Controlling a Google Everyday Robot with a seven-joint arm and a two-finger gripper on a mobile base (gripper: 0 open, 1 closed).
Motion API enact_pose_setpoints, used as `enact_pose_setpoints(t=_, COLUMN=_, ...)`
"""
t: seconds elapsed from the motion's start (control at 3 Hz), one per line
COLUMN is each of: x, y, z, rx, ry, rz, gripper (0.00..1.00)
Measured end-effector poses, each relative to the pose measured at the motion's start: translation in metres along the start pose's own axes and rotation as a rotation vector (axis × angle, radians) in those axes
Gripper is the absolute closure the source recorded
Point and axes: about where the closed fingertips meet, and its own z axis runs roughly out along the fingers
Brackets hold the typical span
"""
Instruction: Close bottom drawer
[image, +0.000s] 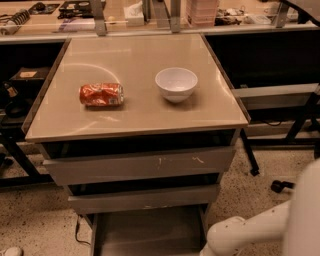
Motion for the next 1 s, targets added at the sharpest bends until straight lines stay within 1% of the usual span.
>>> enact_pose_setpoints(t=0.33, x=0.000, y=-0.020, z=0.063, rx=-0.013, ry=0.004, rz=0.080, gripper=1.00)
enact_pose_setpoints(t=0.67, x=0.008, y=-0.029, z=0.120, rx=-0.055, ry=0.022, rz=0.147, gripper=1.00)
enact_pose_setpoints(t=1.0, x=0.020, y=-0.018, z=0.140, rx=-0.090, ry=0.044, rz=0.162, gripper=1.00)
